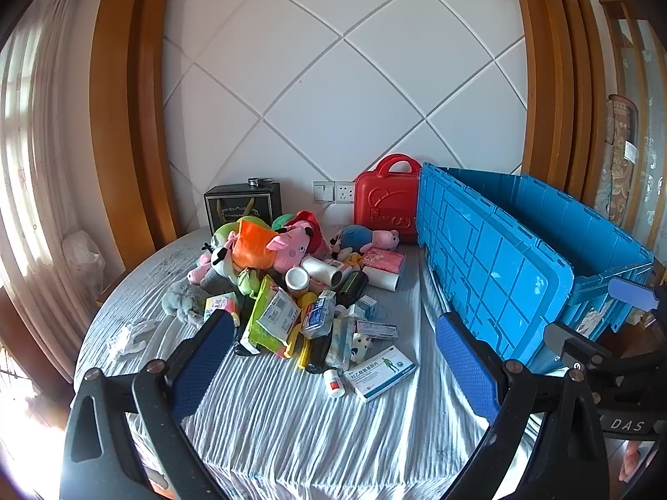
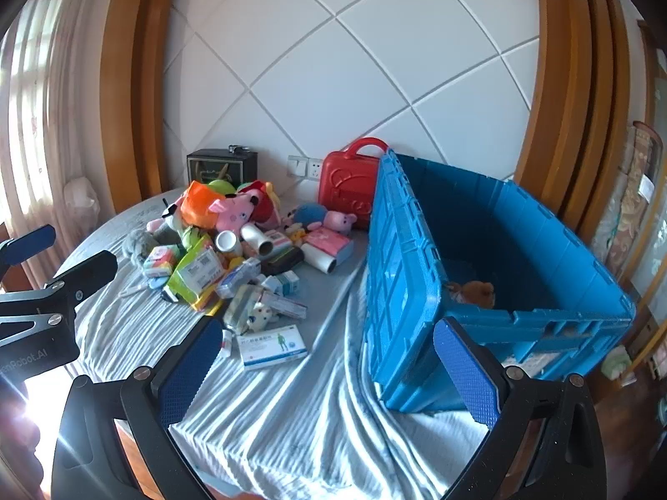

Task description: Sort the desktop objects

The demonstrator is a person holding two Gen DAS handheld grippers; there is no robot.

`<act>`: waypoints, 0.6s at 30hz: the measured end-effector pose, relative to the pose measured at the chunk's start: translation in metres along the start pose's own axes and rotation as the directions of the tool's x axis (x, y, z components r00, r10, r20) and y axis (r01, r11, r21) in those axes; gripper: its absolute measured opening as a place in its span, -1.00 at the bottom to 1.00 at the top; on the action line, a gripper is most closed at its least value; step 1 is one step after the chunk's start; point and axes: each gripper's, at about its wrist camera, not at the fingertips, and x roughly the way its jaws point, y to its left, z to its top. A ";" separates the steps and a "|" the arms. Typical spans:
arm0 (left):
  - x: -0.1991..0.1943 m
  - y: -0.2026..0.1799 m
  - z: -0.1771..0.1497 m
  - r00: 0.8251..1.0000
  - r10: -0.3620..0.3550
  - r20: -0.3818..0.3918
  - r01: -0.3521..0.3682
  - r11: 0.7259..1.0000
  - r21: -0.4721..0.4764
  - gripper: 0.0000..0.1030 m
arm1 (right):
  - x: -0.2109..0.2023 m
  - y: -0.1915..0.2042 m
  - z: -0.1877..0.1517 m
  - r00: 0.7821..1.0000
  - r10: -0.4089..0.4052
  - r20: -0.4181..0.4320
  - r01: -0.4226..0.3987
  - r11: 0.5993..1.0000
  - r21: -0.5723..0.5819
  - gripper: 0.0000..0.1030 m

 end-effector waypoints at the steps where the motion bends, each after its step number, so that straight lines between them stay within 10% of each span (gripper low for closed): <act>1: 0.002 0.001 -0.001 1.000 0.001 -0.005 -0.001 1.000 -0.002 0.92 | 0.001 0.002 0.000 1.000 0.000 -0.004 0.000 1.000 -0.002 1.00; 18: 0.071 0.031 0.001 0.992 0.094 -0.086 -0.099 0.993 -0.062 0.92 | 0.079 0.023 0.021 0.989 0.134 -0.060 -0.138 0.989 -0.059 1.00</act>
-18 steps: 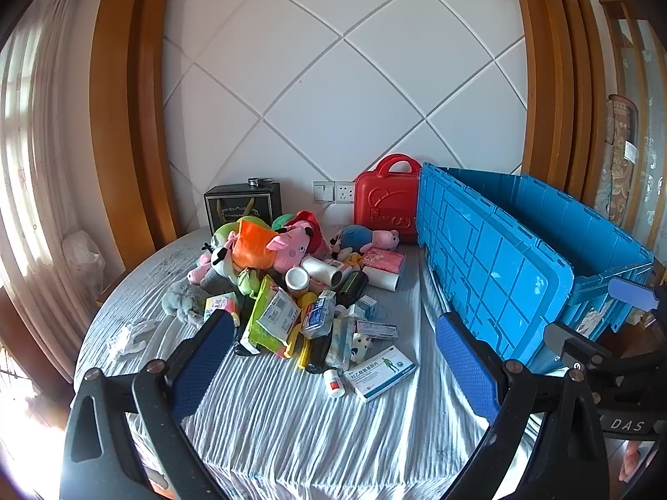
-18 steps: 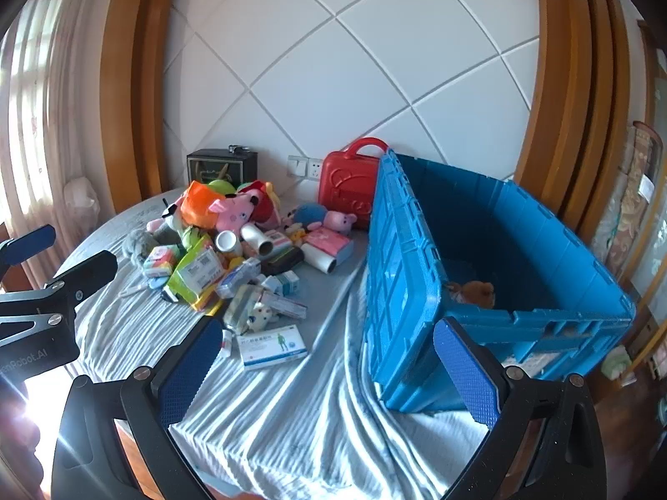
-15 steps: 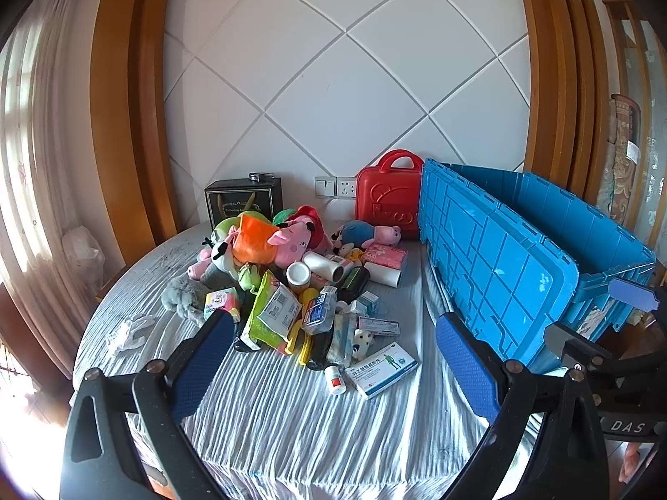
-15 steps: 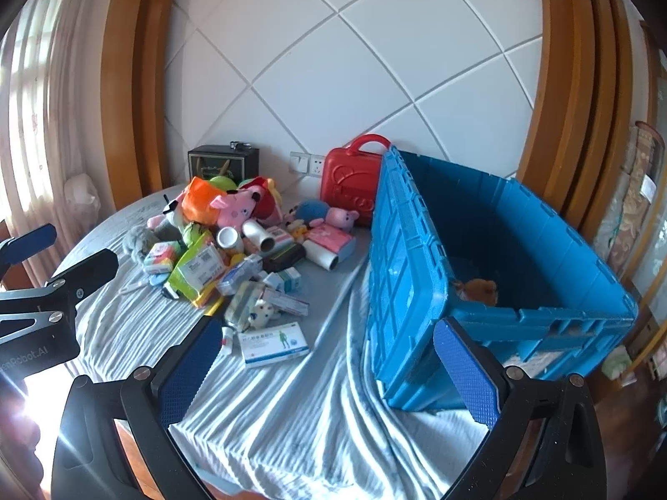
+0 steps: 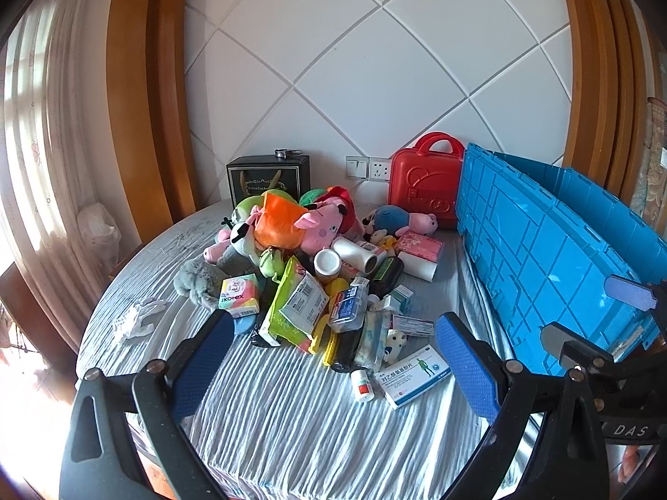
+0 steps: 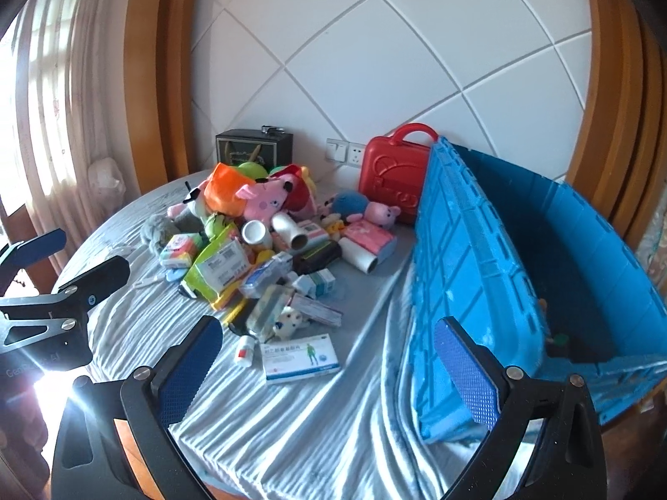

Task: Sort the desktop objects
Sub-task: 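Move the left tool toward the white pill bottle while the right tool approaches the paracetamol box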

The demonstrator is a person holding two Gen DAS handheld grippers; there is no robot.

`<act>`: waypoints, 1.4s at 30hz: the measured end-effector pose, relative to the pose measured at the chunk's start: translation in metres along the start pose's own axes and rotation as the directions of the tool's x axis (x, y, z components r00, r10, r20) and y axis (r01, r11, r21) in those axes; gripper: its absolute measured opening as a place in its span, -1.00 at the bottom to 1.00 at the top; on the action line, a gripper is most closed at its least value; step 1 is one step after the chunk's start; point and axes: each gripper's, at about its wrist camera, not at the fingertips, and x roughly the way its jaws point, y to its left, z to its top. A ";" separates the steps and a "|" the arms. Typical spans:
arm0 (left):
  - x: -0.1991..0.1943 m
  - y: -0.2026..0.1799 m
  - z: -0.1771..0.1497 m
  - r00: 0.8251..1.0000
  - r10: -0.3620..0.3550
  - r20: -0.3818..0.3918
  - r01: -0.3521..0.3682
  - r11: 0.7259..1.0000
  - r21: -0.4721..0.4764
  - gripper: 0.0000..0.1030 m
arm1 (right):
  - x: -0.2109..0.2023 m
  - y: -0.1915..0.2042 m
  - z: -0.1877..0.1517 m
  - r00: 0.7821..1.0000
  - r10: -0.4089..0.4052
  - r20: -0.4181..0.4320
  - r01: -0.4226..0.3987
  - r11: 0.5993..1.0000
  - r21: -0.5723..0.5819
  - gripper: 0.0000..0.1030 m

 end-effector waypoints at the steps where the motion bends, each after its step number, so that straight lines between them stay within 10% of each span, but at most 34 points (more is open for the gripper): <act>1: 0.007 0.001 0.002 1.000 0.008 -0.005 -0.008 1.000 -0.005 0.92 | 0.008 0.002 0.003 1.000 0.018 -0.004 -0.018 1.000 -0.010 1.00; 15: 0.121 0.016 -0.006 0.971 0.146 -0.189 -0.150 0.989 -0.010 0.92 | 0.141 0.009 0.026 0.973 0.186 -0.136 -0.198 0.977 -0.082 1.00; 29: 0.228 0.001 -0.095 0.884 0.000 -0.468 0.014 1.000 0.027 0.91 | 0.223 -0.003 -0.040 0.918 0.141 -0.370 -0.141 0.990 0.027 1.00; 38: 0.281 -0.019 -0.137 0.811 -0.085 -0.579 0.124 0.992 0.029 0.28 | 0.258 -0.025 -0.096 0.875 0.050 -0.481 -0.032 0.998 0.046 0.99; 42: 0.281 -0.020 -0.141 0.831 -0.067 -0.553 0.125 0.990 0.068 -0.12 | 0.274 -0.033 -0.101 0.871 0.039 -0.489 -0.013 0.998 0.057 0.42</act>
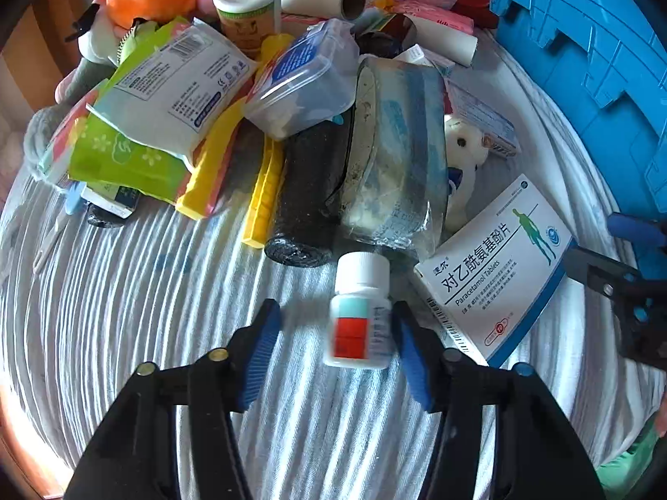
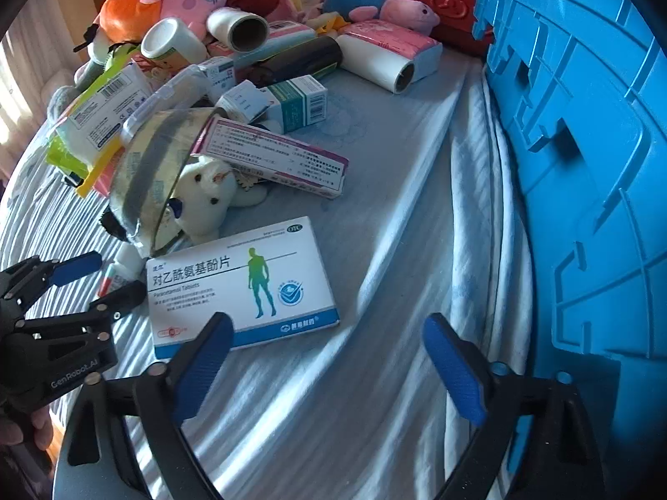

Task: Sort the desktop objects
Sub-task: 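Close the left tool on the white pill bottle while the right tool reaches the paracetamol box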

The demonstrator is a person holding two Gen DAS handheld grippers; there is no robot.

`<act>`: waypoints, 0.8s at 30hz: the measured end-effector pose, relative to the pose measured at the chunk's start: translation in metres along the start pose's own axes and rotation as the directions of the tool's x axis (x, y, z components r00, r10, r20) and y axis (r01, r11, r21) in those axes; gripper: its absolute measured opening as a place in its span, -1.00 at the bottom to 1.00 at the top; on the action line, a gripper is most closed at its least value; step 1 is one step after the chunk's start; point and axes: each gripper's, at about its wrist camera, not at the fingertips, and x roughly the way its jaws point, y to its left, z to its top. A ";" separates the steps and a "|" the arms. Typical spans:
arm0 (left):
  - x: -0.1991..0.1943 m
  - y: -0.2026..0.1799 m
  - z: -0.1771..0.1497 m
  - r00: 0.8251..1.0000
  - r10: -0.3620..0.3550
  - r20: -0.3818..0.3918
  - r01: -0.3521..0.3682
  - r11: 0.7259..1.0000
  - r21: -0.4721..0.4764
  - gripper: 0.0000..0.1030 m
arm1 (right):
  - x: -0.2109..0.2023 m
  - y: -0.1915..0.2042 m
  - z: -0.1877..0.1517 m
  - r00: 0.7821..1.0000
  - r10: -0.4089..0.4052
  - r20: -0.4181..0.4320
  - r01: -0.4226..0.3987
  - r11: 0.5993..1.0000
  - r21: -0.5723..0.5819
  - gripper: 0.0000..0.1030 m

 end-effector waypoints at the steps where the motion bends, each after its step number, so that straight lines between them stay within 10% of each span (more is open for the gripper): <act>1: -0.001 0.003 -0.001 1.000 0.004 0.000 -0.004 1.000 -0.011 -0.19 | 0.004 -0.001 0.001 1.000 -0.004 -0.002 0.004 1.000 0.003 0.33; 20: -0.033 0.034 -0.051 1.000 0.002 -0.024 -0.003 0.998 -0.058 -0.28 | 0.012 -0.020 -0.001 0.970 -0.241 0.010 0.240 0.968 0.076 0.28; 24: -0.038 0.022 -0.055 1.000 -0.011 -0.007 0.010 1.000 -0.024 -0.29 | 0.013 -0.008 -0.014 0.989 -0.143 -0.033 0.144 0.989 0.032 0.28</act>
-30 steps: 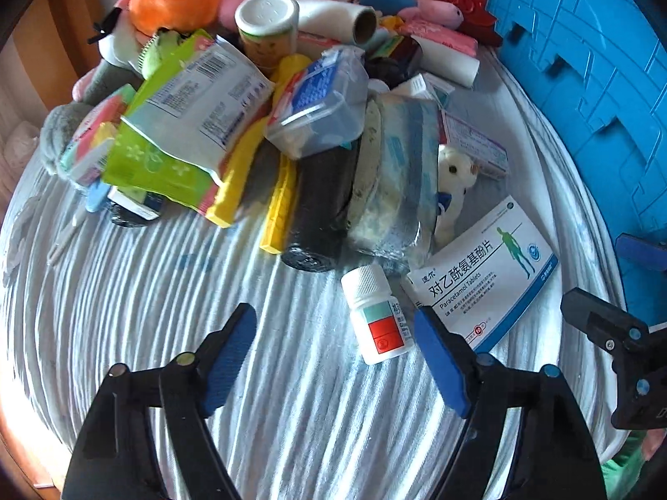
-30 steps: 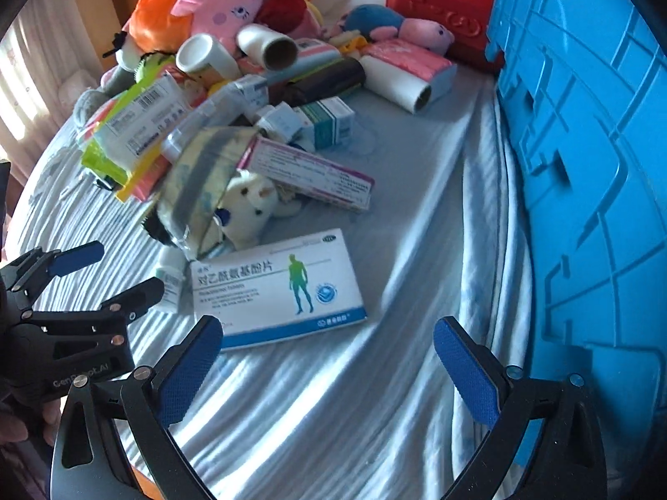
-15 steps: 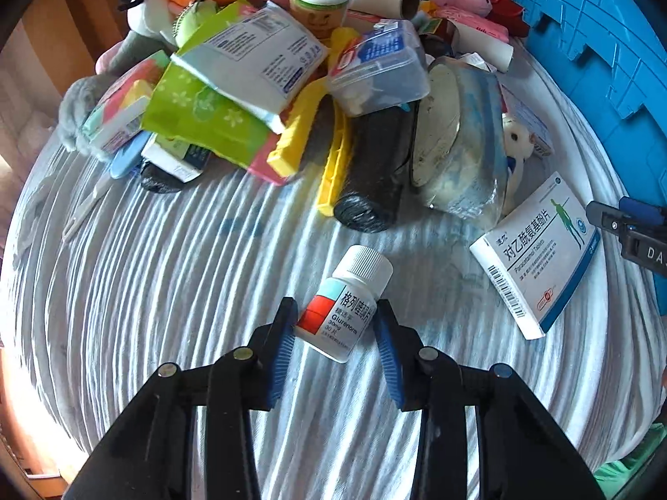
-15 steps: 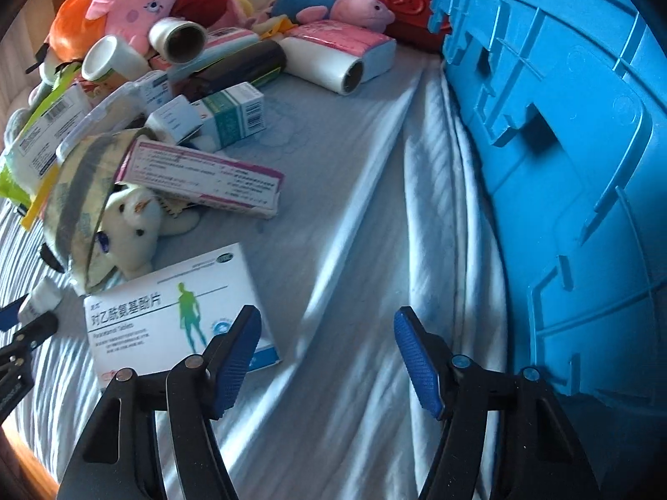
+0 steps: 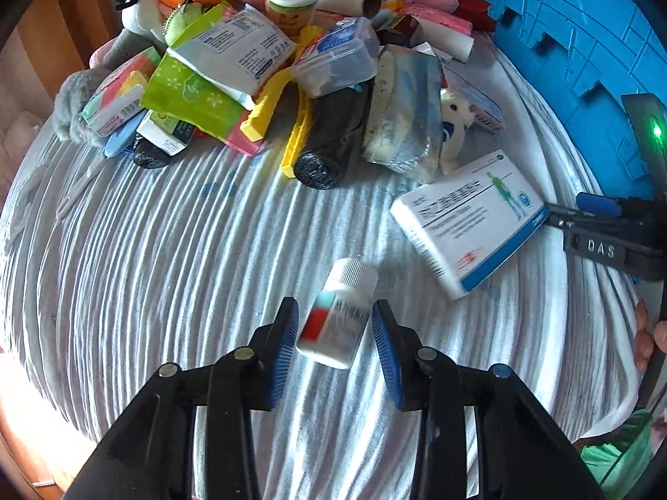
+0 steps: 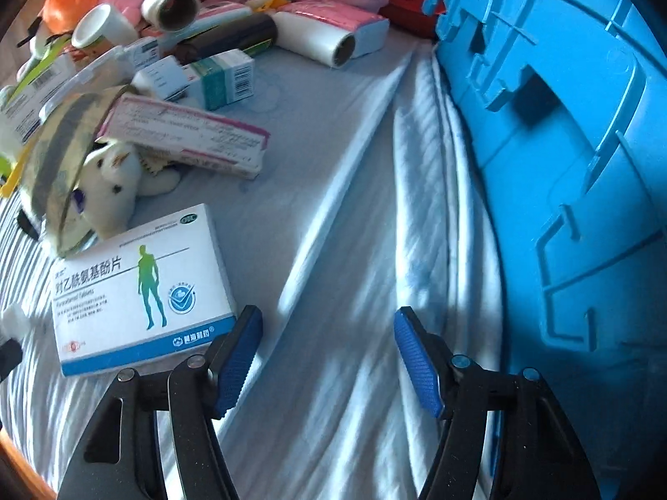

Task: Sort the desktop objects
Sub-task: 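Close the left tool on the white pill bottle while the right tool reaches the paracetamol box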

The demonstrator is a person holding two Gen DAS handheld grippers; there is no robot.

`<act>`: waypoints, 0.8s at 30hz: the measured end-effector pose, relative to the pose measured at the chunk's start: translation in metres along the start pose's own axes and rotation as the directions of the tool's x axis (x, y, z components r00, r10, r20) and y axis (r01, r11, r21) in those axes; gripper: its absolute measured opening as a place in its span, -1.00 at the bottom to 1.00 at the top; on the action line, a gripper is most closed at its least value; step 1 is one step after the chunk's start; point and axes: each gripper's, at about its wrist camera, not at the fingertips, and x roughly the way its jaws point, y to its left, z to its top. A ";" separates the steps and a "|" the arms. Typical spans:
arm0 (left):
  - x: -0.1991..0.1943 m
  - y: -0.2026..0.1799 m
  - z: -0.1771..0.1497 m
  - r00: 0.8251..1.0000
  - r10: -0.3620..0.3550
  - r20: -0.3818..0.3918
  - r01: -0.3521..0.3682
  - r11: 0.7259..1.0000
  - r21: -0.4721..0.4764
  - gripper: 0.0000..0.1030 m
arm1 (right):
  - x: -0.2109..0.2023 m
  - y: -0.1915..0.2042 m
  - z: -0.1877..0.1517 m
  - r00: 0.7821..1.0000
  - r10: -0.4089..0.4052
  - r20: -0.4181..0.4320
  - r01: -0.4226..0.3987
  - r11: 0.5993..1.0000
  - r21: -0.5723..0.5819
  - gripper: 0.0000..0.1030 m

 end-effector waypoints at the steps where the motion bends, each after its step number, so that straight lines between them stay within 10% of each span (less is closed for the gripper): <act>1: 0.001 -0.001 0.001 1.000 0.013 0.003 -0.013 1.000 0.002 -0.30 | -0.004 0.007 -0.005 0.999 0.051 -0.007 -0.051 0.999 -0.019 0.28; 9: 0.016 0.056 0.019 0.985 0.172 0.011 -0.170 0.979 -0.115 -0.47 | -0.031 0.072 -0.029 0.952 0.300 -0.066 -0.307 0.931 -0.198 0.32; 14: 0.009 0.073 0.003 0.995 0.095 -0.008 -0.096 0.984 -0.148 -0.47 | -0.052 0.087 -0.018 0.939 0.343 -0.020 -0.333 0.895 -0.295 0.93; 24: 0.004 0.092 -0.003 1.000 0.017 0.001 -0.016 0.982 -0.190 -0.35 | -0.013 0.163 0.002 0.937 0.342 -0.070 -0.329 0.798 -0.505 0.99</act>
